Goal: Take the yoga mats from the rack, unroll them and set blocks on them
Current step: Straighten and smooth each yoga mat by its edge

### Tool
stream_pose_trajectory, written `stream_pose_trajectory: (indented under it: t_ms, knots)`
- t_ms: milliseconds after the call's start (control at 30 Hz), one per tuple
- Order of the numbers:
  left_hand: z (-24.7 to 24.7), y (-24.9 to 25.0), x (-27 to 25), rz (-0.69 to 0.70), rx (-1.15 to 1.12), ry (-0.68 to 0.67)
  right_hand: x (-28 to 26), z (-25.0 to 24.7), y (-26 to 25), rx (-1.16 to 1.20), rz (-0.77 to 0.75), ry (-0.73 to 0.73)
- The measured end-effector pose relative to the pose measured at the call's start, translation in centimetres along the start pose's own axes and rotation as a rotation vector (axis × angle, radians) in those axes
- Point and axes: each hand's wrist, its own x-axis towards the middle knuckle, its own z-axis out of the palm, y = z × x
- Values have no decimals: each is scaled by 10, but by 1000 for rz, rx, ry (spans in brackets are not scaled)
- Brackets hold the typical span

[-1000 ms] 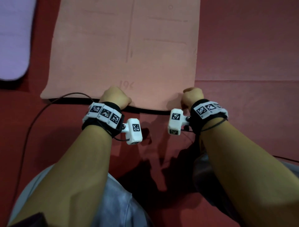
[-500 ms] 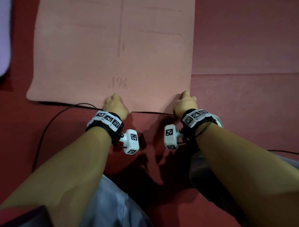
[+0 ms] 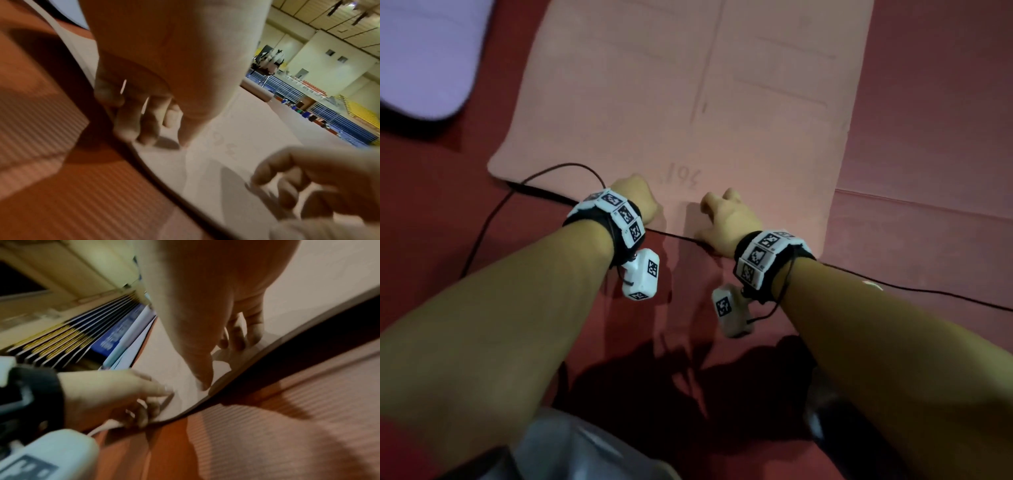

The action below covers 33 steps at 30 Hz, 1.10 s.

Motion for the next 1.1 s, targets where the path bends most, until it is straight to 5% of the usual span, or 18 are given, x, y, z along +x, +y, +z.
stream_pose_trajectory:
  t_ms: [133,267,767,1100]
  knots:
    - [8,-58,5,-66,162,301,20,14,-34,-258,-165,-94]
    - [12,-82,-3,-60,115,424,21,19,-29,-388,-271,-85]
    - [17,-107,-11,-294,-48,247,8,5,-1,-504,-288,-154]
    - [10,-107,-5,-384,17,100,25,24,-48,-347,-338,-70]
